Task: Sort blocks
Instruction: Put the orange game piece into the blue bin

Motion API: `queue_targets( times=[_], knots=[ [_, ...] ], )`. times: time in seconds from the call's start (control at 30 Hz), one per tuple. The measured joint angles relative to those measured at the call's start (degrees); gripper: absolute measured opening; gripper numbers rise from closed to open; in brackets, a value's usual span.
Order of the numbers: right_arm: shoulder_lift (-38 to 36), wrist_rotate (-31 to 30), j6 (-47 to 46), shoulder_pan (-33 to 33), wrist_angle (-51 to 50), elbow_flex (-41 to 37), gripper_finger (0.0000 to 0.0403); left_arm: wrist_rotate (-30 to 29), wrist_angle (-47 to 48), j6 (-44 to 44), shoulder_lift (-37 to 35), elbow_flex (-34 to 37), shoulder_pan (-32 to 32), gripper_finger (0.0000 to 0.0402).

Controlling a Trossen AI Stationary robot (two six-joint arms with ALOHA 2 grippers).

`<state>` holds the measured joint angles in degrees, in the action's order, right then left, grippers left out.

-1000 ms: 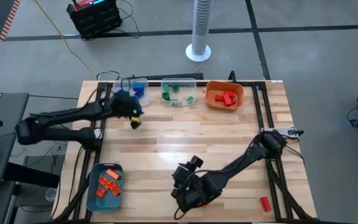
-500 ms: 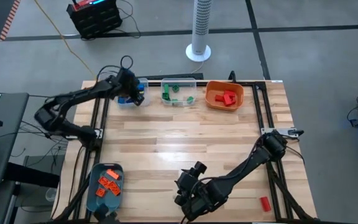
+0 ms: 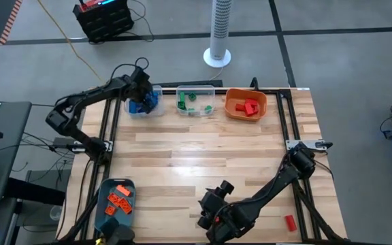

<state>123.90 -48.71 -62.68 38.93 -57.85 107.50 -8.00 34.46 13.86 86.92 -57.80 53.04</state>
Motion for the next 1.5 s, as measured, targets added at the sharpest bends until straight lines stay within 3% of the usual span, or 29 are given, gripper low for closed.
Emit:
queue_targets(
  times=[0.1, 0.33, 0.53, 1.0, 1.5],
  knots=[
    [0.0, 4.4, -1.0, 0.0, -0.8, 0.0, 0.0255, -0.5, 2.2, 0.5, -2.2, -2.0, -0.5, 0.0256],
    [0.0, 22.0, -1.5, 0.2, 0.3, 0.0, 0.0255, -0.6, 2.8, 0.3, -13.5, -3.0, -7.0, 0.0249],
    [0.3, 28.5, -1.5, 1.3, -2.0, 0.0, 0.0255, 0.2, 6.1, -2.5, -21.0, -3.0, -16.7, 0.0247],
    [6.8, 28.2, -1.4, 2.3, -3.6, -0.2, 0.0255, 0.1, 7.3, -5.3, -25.6, -2.9, -37.5, 0.0247],
    [7.4, 27.6, -6.5, 3.7, 1.6, -6.0, 0.0255, -0.6, 9.6, -6.4, -25.6, -2.8, -40.8, 0.0247]
  ],
)
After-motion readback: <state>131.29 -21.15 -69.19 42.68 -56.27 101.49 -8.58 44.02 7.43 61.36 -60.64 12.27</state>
